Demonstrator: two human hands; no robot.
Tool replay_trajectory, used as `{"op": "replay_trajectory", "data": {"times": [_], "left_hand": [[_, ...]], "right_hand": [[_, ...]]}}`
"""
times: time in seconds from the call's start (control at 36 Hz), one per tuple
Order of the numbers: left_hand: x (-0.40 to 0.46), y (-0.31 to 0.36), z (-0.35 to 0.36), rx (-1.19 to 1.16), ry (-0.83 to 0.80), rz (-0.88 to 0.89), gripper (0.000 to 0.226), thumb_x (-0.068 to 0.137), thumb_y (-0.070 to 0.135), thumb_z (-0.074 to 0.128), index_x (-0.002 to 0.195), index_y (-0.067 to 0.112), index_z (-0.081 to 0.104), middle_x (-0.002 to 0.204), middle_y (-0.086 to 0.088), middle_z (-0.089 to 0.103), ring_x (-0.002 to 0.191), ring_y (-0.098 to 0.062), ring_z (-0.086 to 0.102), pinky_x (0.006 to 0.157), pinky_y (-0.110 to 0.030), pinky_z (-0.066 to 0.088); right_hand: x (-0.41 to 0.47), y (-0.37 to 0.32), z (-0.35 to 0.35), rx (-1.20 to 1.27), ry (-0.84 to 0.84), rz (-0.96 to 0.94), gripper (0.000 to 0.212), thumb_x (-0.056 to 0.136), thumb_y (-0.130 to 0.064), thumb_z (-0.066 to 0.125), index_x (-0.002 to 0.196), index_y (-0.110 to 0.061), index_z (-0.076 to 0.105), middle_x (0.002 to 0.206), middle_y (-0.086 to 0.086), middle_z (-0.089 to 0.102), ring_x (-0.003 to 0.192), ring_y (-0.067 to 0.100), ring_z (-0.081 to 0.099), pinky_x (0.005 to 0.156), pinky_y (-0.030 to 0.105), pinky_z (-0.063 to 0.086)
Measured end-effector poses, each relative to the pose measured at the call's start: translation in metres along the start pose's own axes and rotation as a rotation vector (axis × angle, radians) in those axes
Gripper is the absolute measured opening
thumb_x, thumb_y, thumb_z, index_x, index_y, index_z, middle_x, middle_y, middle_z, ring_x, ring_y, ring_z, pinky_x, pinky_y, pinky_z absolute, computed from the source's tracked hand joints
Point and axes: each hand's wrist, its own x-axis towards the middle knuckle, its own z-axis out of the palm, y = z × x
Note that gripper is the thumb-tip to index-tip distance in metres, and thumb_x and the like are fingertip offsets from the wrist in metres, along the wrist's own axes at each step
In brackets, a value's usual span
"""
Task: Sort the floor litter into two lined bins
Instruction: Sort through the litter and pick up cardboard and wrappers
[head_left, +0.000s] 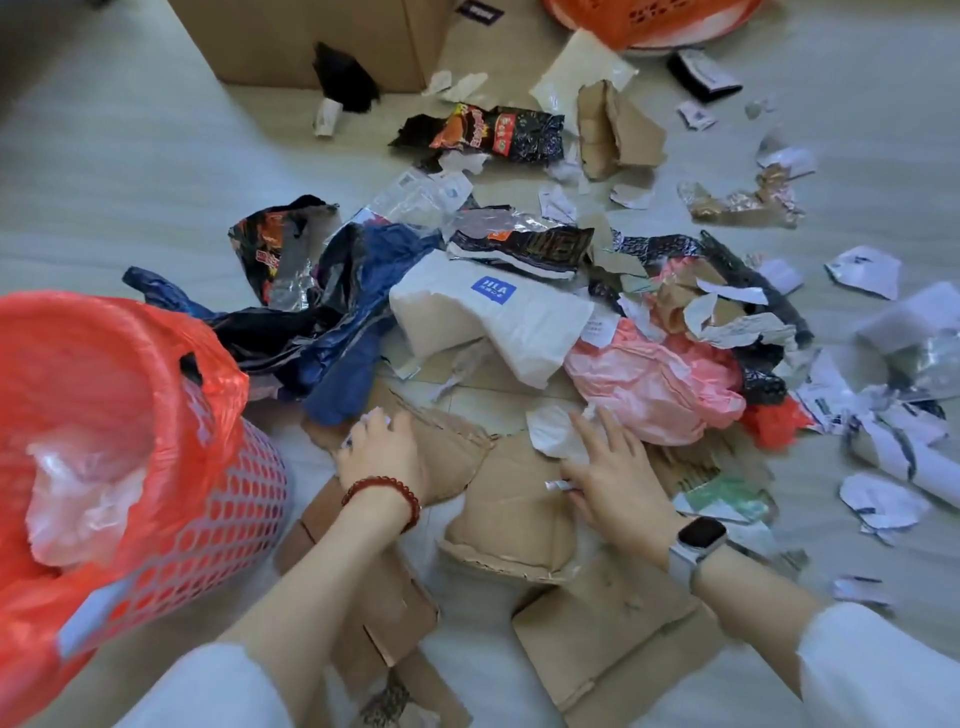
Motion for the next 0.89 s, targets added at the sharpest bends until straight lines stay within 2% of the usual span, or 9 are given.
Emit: {"op": "replay_trajectory", "data": {"times": [0.06, 0.11, 0.19, 0.31, 0.44, 0.58, 0.72, 0.78, 0.89], "left_hand": [[0.014, -0.005, -0.001, 0.032, -0.131, -0.090, 0.054, 0.089, 0.007, 0.039, 0.139, 0.016, 0.022, 0.151, -0.014, 0.013, 0.134, -0.035, 0.023, 0.105, -0.045, 0.028], [0.019, -0.007, 0.000, 0.085, -0.273, -0.129, 0.062, 0.092, 0.007, 0.036, 0.146, 0.013, 0.006, 0.153, -0.021, 0.003, 0.137, -0.038, 0.019, 0.109, -0.043, 0.025], [0.017, -0.003, 0.004, 0.100, -0.442, -0.159, 0.048, 0.098, 0.013, 0.038, 0.138, -0.008, 0.025, 0.146, -0.025, 0.029, 0.132, -0.034, 0.035, 0.102, -0.031, 0.036], [0.025, 0.000, 0.012, 0.179, -0.233, -0.085, 0.065, 0.089, 0.012, 0.049, 0.143, 0.014, 0.014, 0.143, -0.020, 0.021, 0.122, -0.037, 0.039, 0.098, -0.041, 0.038], [0.020, -0.007, 0.026, 0.164, -0.023, 0.073, 0.044, 0.089, 0.002, 0.042, 0.128, 0.020, 0.034, 0.120, -0.011, 0.043, 0.109, -0.030, 0.046, 0.081, -0.036, 0.043], [0.022, -0.013, 0.034, -0.002, -0.027, 0.135, 0.031, 0.093, 0.004, 0.033, 0.123, 0.013, 0.036, 0.109, -0.015, 0.052, 0.096, -0.032, 0.054, 0.077, -0.038, 0.042], [0.017, 0.000, 0.021, -0.142, 0.073, 0.202, 0.040, 0.090, 0.007, 0.040, 0.129, 0.009, 0.040, 0.118, -0.017, 0.049, 0.109, -0.033, 0.046, 0.086, -0.040, 0.041], [0.012, 0.014, 0.011, -0.191, 0.101, 0.283, 0.039, 0.090, 0.007, 0.040, 0.129, 0.009, 0.044, 0.114, -0.016, 0.045, 0.101, -0.033, 0.047, 0.079, -0.039, 0.041], [0.002, 0.046, -0.005, -0.259, 0.184, 0.455, 0.036, 0.087, -0.001, 0.043, 0.121, 0.008, 0.051, 0.107, -0.016, 0.040, 0.067, -0.028, 0.042, 0.059, -0.036, 0.038]], "right_hand": [[0.001, -0.002, 0.002, 0.058, -0.124, 0.067, 0.014, 0.067, -0.025, 0.077, 0.073, -0.019, 0.065, 0.138, 0.019, 0.045, 0.122, 0.049, 0.044, 0.082, 0.052, 0.047], [0.001, -0.001, 0.011, 0.079, -0.121, 0.034, 0.018, 0.059, -0.014, 0.078, 0.072, -0.016, 0.065, 0.126, 0.017, 0.055, 0.104, 0.047, 0.055, 0.066, 0.049, 0.052], [0.001, 0.000, 0.020, 0.030, -0.056, 0.016, 0.033, 0.038, -0.003, 0.081, 0.062, -0.014, 0.062, 0.094, 0.010, 0.066, 0.069, 0.032, 0.060, 0.040, 0.038, 0.048], [0.000, -0.003, 0.027, 0.059, -0.009, 0.038, 0.038, 0.040, 0.003, 0.080, 0.068, -0.010, 0.058, 0.080, 0.009, 0.061, 0.060, 0.028, 0.056, 0.036, 0.035, 0.045], [-0.005, -0.007, 0.010, 0.292, -0.025, 0.144, 0.010, 0.082, -0.003, 0.055, 0.092, -0.004, 0.054, 0.097, 0.016, 0.056, 0.092, 0.034, 0.054, 0.069, 0.039, 0.041], [-0.014, -0.007, -0.017, 0.652, 0.041, 0.304, 0.006, 0.089, -0.007, 0.048, 0.095, -0.005, 0.048, 0.092, 0.023, 0.060, 0.087, 0.039, 0.055, 0.064, 0.037, 0.033], [-0.025, 0.005, -0.030, 0.807, 0.161, 0.394, 0.055, 0.090, 0.003, 0.038, 0.138, -0.023, 0.032, 0.111, -0.002, 0.047, 0.083, 0.031, 0.055, 0.068, 0.039, 0.045], [-0.032, 0.010, -0.036, 0.906, 0.200, 0.445, 0.062, 0.088, 0.008, 0.035, 0.140, -0.026, 0.032, 0.120, -0.007, 0.039, 0.087, 0.027, 0.055, 0.068, 0.039, 0.052], [-0.057, 0.031, -0.040, 0.884, 0.327, 0.587, 0.055, 0.083, 0.012, 0.035, 0.130, -0.015, 0.047, 0.128, 0.007, 0.048, 0.117, 0.021, 0.045, 0.094, 0.027, 0.035]]}}
